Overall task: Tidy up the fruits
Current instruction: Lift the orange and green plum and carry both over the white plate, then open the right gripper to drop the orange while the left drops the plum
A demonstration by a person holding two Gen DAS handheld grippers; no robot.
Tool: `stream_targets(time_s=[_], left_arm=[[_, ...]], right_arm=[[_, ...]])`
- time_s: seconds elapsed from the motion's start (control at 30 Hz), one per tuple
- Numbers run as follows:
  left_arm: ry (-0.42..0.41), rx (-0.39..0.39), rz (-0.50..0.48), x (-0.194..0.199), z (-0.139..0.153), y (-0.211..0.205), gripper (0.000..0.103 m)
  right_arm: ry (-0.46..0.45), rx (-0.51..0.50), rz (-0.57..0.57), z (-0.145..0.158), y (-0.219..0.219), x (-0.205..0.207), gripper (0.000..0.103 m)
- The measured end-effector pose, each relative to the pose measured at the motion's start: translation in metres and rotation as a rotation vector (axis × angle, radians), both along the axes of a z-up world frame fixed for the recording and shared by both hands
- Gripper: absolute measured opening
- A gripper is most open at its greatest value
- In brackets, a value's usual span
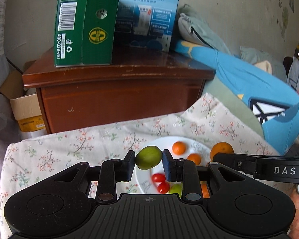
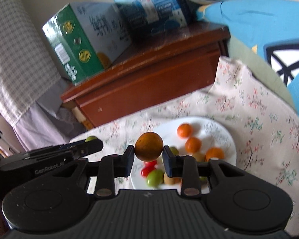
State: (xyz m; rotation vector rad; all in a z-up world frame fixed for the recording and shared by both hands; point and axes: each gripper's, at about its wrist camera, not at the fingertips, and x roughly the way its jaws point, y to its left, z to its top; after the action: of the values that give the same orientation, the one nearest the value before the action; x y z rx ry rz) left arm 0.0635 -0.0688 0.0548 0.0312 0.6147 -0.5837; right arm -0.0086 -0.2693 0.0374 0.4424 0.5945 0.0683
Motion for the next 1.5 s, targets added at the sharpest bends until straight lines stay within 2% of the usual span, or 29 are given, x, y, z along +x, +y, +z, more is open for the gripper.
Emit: stream_targets(time_s=[0.2, 0.73, 1.0, 1.03, 1.07, 1.13, 1.23, 1.33, 1.5], left_arm=[[0.006, -0.018, -0.021, 0.005, 0.001, -0.014, 0.027], [0.103, 0.014, -0.059, 0.019, -0.041, -0.045, 0.027], [0.121, 0.034, -0.064, 0.017, -0.048, -0.051, 0.03], [0.123, 0.039, -0.063, 0.017, -0.047, -0.052, 0.035], [0.123, 0.048, -0.056, 0.015, -0.046, -0.053, 0.05], [0.106, 0.059, -0.03, 0.011, -0.044, -0.052, 0.068], [0.091, 0.074, -0.025, 0.006, -0.039, -0.052, 0.072], [0.096, 0.097, -0.01, 0.002, -0.034, -0.053, 0.082], [0.109, 0.117, 0.004, -0.006, -0.028, -0.049, 0.084]], right_arm=[[-0.014, 0.002, -0.044, 0.002, -0.01, 0.003, 0.031], [0.082, 0.084, -0.097, -0.029, -0.024, 0.023, 0.031], [0.101, 0.123, -0.133, -0.04, -0.028, 0.028, 0.034], [0.094, 0.12, -0.135, -0.039, -0.028, 0.028, 0.034], [0.085, 0.118, -0.137, -0.038, -0.028, 0.027, 0.034], [0.075, 0.112, -0.133, -0.035, -0.028, 0.026, 0.036], [0.069, 0.104, -0.142, -0.032, -0.027, 0.024, 0.045], [0.07, 0.1, -0.153, -0.029, -0.028, 0.023, 0.048], [0.072, 0.091, -0.168, -0.024, -0.026, 0.019, 0.055]])
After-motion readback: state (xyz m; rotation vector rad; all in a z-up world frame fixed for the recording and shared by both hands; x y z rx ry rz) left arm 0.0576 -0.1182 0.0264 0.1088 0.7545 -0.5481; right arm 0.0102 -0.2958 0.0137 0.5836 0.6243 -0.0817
